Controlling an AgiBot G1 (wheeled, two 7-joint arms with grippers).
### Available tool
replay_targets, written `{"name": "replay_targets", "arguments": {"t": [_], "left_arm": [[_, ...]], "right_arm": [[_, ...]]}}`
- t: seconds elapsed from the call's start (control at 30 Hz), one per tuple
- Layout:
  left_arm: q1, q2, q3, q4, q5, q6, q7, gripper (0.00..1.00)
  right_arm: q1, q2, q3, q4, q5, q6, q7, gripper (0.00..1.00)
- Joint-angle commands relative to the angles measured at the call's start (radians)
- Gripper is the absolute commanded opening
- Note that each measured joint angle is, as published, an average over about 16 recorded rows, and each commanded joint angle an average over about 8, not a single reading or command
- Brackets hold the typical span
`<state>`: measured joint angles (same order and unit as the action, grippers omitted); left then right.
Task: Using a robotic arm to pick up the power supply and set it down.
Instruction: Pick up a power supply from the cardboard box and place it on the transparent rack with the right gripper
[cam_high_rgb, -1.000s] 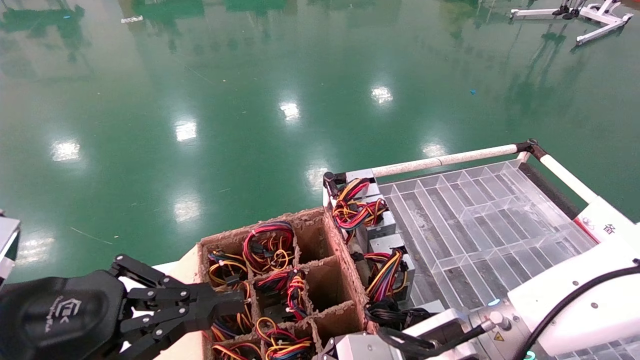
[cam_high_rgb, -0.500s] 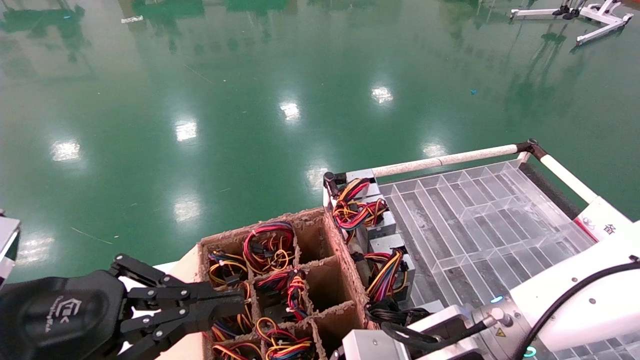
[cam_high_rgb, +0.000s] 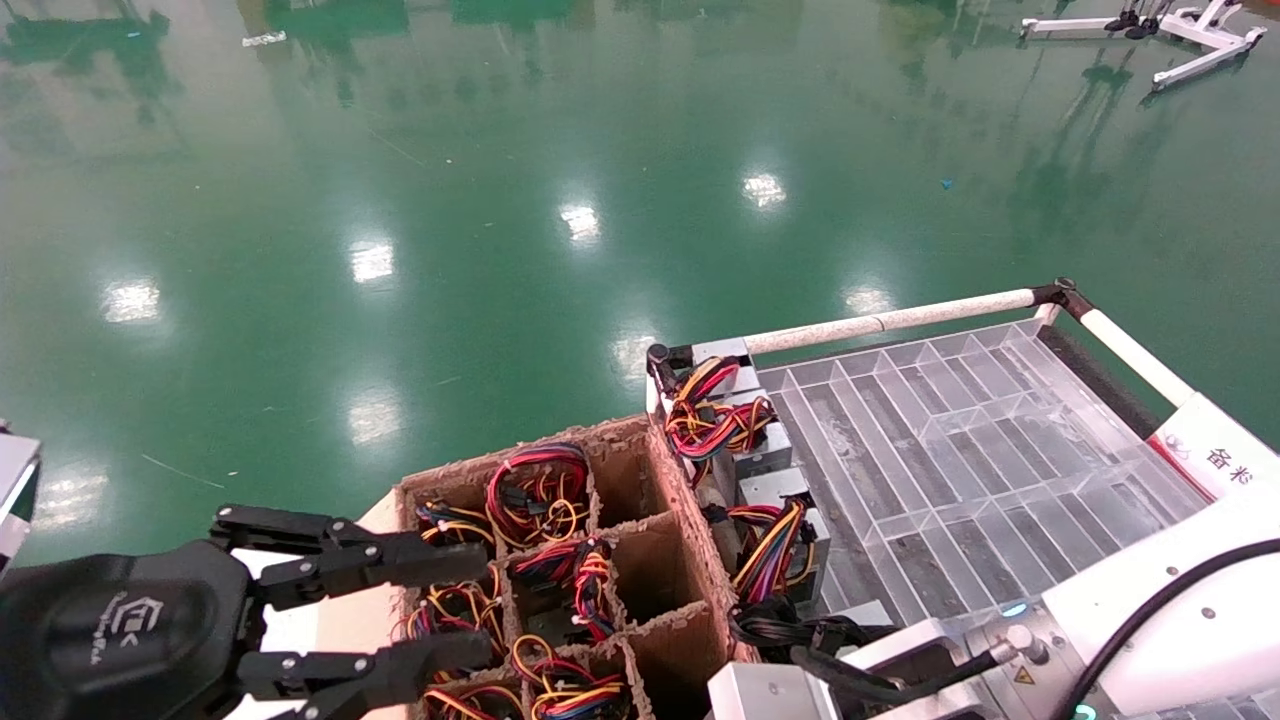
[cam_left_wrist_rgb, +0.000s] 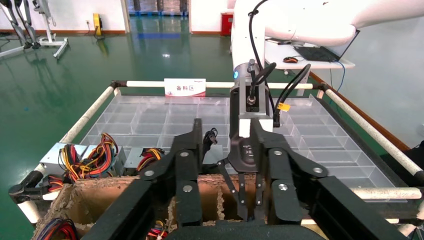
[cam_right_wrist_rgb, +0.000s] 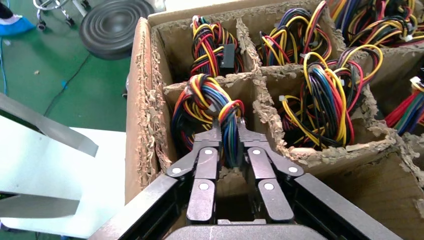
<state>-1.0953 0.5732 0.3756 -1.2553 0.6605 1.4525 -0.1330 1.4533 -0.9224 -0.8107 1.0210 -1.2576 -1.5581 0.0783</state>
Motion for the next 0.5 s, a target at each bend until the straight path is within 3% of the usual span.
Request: {"name": "replay_targets", "arguments": {"t": [0.03,0.5], "left_arm": [[0.0,0.0,0.0,0.0,0.0,0.0,0.0,1.0],[0.0,0.0,0.0,0.0,0.0,0.0,0.0,1.0]], "right_arm": [[-0.003,0.003,0.001,-0.007,0.01,0.0,-0.003,0.0],[0.025,0.131,0.072,-0.007,0.306,-0.014,0.013,0.0]]}}
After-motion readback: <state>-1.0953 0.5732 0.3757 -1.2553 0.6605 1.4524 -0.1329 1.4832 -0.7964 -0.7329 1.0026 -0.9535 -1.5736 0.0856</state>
